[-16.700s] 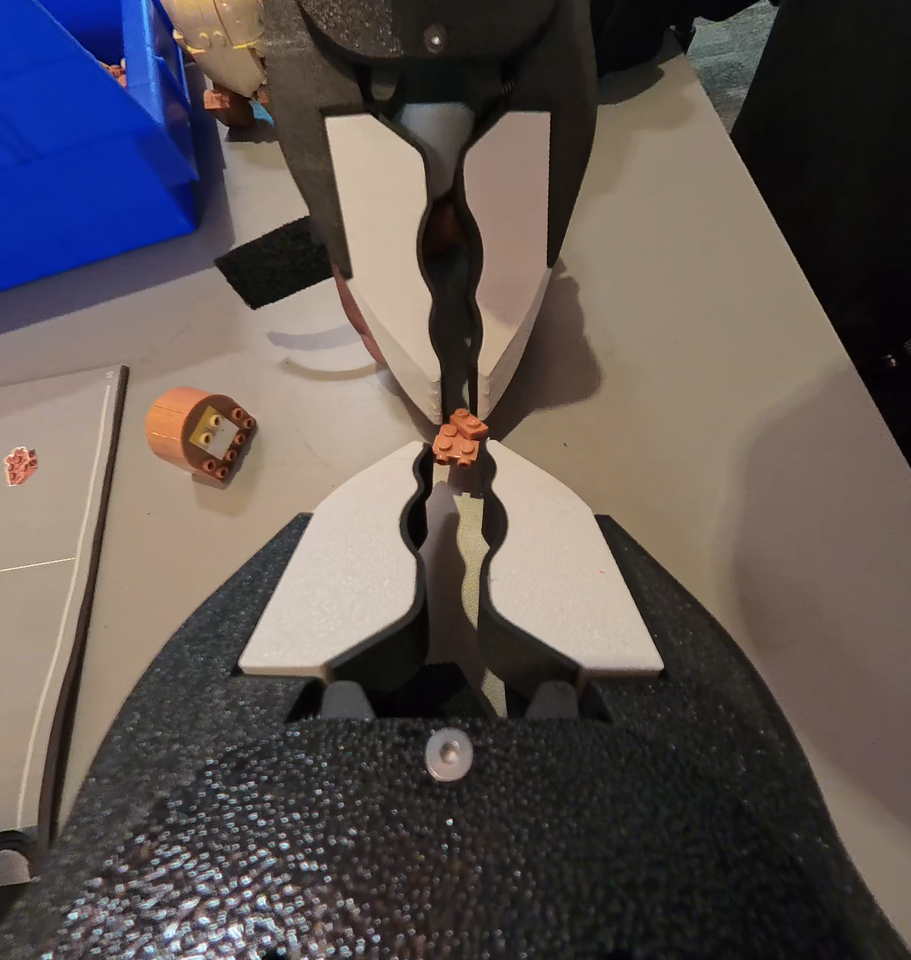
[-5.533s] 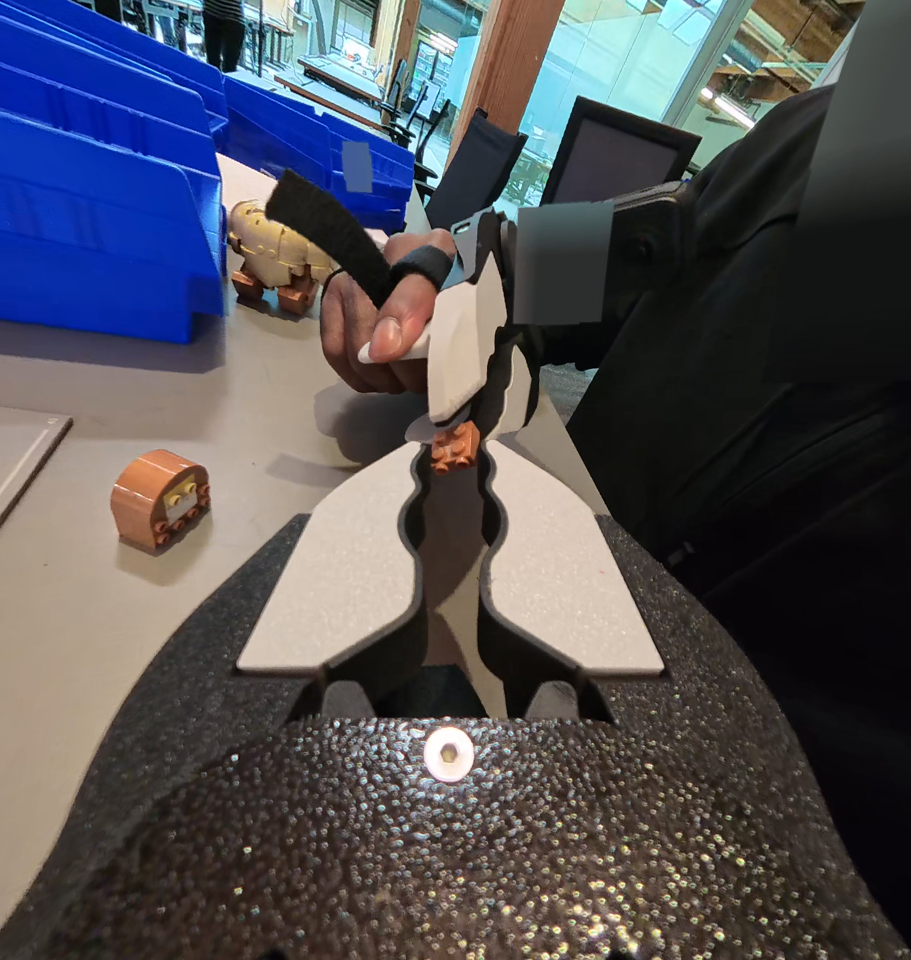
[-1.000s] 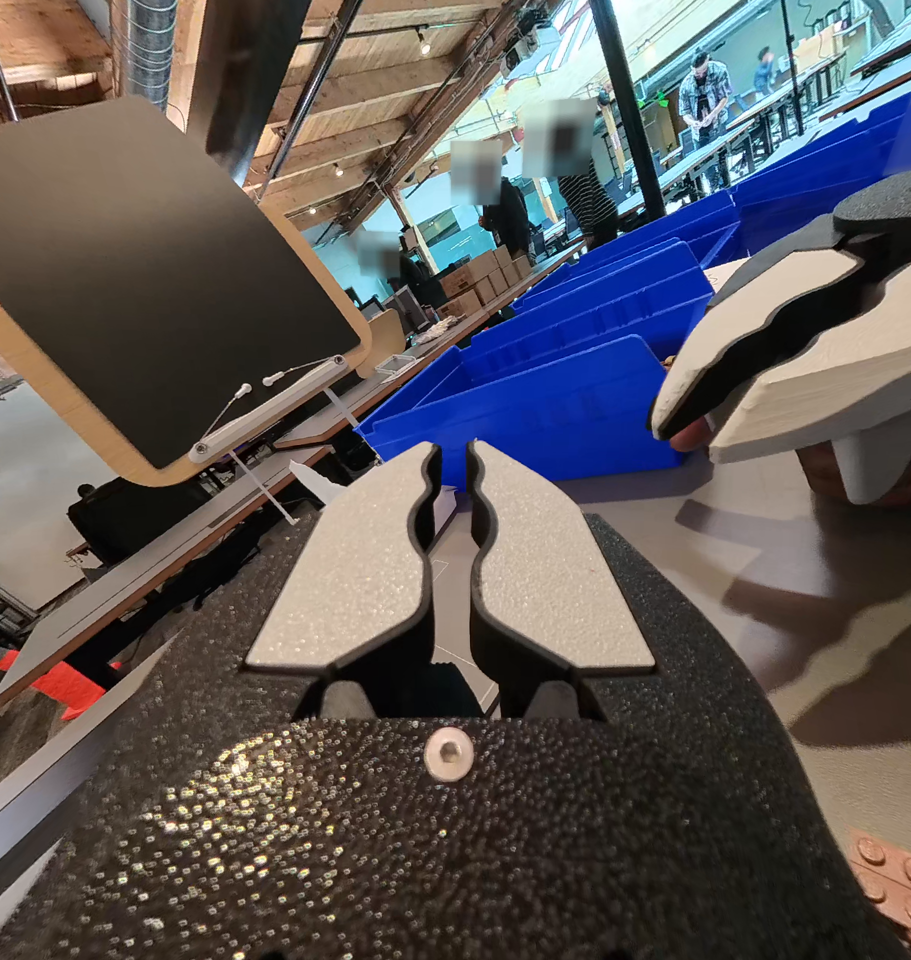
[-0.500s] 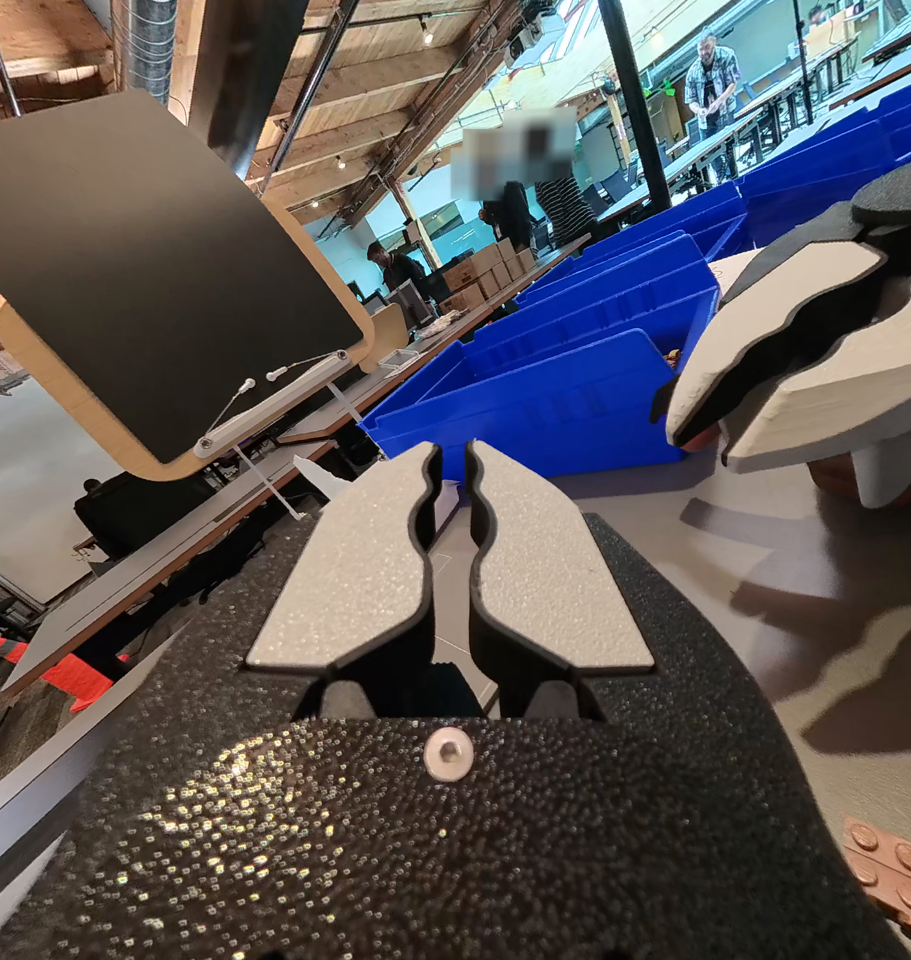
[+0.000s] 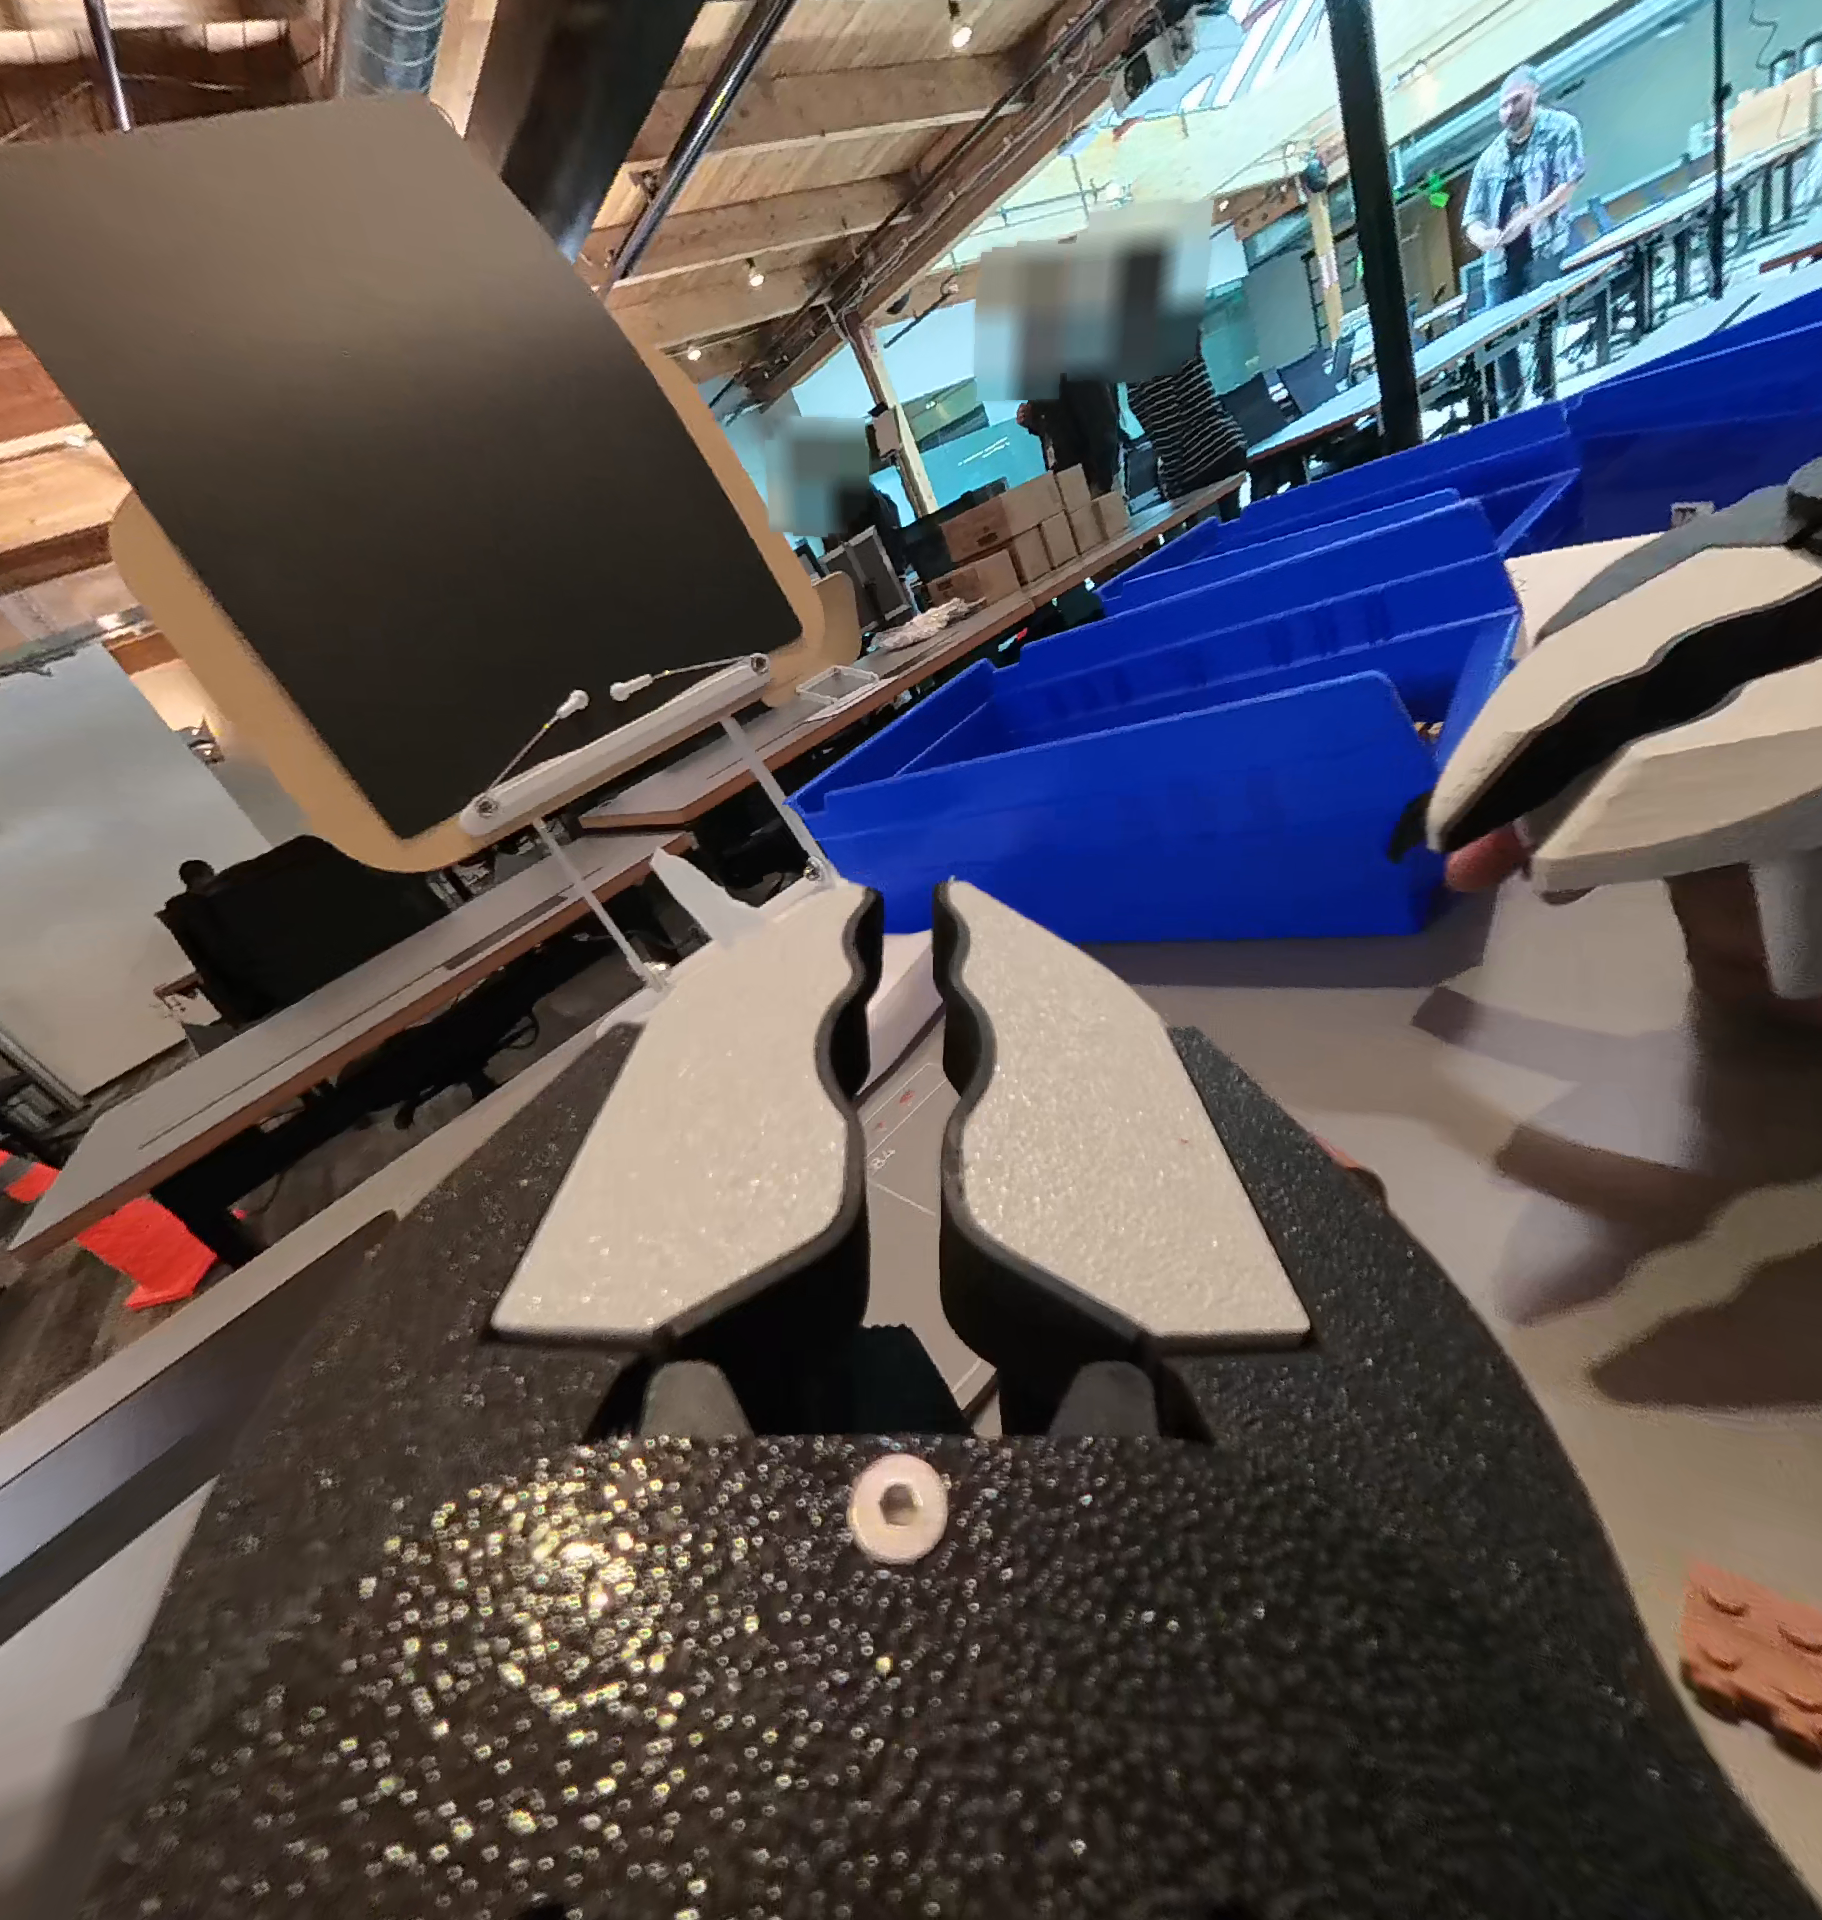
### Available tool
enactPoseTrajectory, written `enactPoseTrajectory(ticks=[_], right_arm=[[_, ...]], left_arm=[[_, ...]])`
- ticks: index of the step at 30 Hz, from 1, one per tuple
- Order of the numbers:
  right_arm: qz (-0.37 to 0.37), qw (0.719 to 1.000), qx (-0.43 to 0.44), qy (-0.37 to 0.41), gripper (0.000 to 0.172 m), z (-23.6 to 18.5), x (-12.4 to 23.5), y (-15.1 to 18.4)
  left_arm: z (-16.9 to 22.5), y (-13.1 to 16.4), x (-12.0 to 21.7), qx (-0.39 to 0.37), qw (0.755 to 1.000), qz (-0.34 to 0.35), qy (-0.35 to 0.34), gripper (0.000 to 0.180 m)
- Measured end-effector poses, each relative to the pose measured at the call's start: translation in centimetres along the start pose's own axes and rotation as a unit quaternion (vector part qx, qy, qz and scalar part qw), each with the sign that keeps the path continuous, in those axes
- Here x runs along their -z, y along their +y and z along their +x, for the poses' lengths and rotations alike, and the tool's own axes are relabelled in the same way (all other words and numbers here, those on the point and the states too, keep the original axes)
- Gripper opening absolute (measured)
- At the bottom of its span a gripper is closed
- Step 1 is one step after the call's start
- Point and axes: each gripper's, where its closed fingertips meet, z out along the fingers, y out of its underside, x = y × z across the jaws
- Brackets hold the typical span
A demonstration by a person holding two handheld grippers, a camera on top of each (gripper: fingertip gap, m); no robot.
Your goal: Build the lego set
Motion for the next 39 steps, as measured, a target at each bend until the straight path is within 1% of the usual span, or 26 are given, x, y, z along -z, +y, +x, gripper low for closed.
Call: enactPoseTrajectory(ticks=[4,8,13,14,16,18,20,21,23,24,26,28,30,31,36,39], right_arm=[[-0.013,0.999,-0.023,-0.018,0.013,-0.9,-0.1,0.2],[-0.037,0.997,-0.048,-0.046,0.013,-2.5,0.6,0.4],[-0.051,0.995,-0.052,-0.075,0.012,-2.3,3.2,-2.2],[-0.058,0.995,-0.046,-0.074,0.012,-1.6,3.9,-2.8],[-0.073,0.996,-0.014,-0.049,0.012,1.1,5.9,-4.1],[-0.085,0.996,0.015,-0.002,0.012,5.3,8.5,-5.9],[-0.09,0.995,0.025,0.044,0.012,9.7,11.2,-7.7],[-0.1,0.993,0.025,0.06,0.012,11.6,12.3,-8.1],[-0.126,0.988,0.028,0.088,0.012,14.7,13.6,-7.9],[-0.143,0.985,0.03,0.094,0.013,15.7,13.8,-7.2],[-0.194,0.976,0.039,0.09,0.012,16.9,13.7,-4.7],[-0.255,0.961,0.063,0.085,0.013,18.0,13.6,-2.0],[-0.297,0.947,0.085,0.083,0.013,19.3,13.7,-0.5],[-0.31,0.943,0.091,0.081,0.013,19.9,13.7,-0.4],[-0.341,0.931,0.107,0.079,0.014,24.1,13.1,-2.0],[-0.363,0.923,0.108,0.071,0.014,25.7,12.5,-1.8]], left_arm=[[-0.4,0.8,-0.1,-0.023,1.0,-0.017,-0.007,0.008],[-0.8,1.8,-0.3,-0.021,0.999,-0.031,-0.014,0.008],[-0.9,4.2,-0.9,0.007,0.998,-0.062,-0.01,0.008],[-0.8,4.5,-1.0,0.01,0.998,-0.068,-0.007,0.009],[-0.9,4.5,-1.2,0.005,0.998,-0.07,-0.008,0.009],[-0.7,4.5,-1.1,0.002,0.998,-0.069,-0.005,0.009],[-0.6,4.5,-1.1,-0.003,0.998,-0.069,-0.002,0.009],[-0.6,4.5,-1.0,-0.005,0.998,-0.07,-0.003,0.009],[-0.5,4.6,-1.1,-0.004,0.997,-0.072,-0.001,0.009],[-0.5,4.7,-1.1,-0.005,0.997,-0.074,0.0,0.009],[-0.5,4.7,-1.1,-0.006,0.997,-0.075,0.001,0.009],[-0.4,4.7,-1.1,-0.009,0.997,-0.074,0.001,0.009],[-0.4,4.6,-1.1,-0.01,0.997,-0.074,0.002,0.009],[-0.4,4.6,-1.1,-0.01,0.997,-0.073,0.002,0.009],[-0.3,4.6,-1.1,-0.01,0.997,-0.074,0.003,0.009],[-0.3,4.6,-1.1,-0.013,0.997,-0.073,0.002,0.009]])
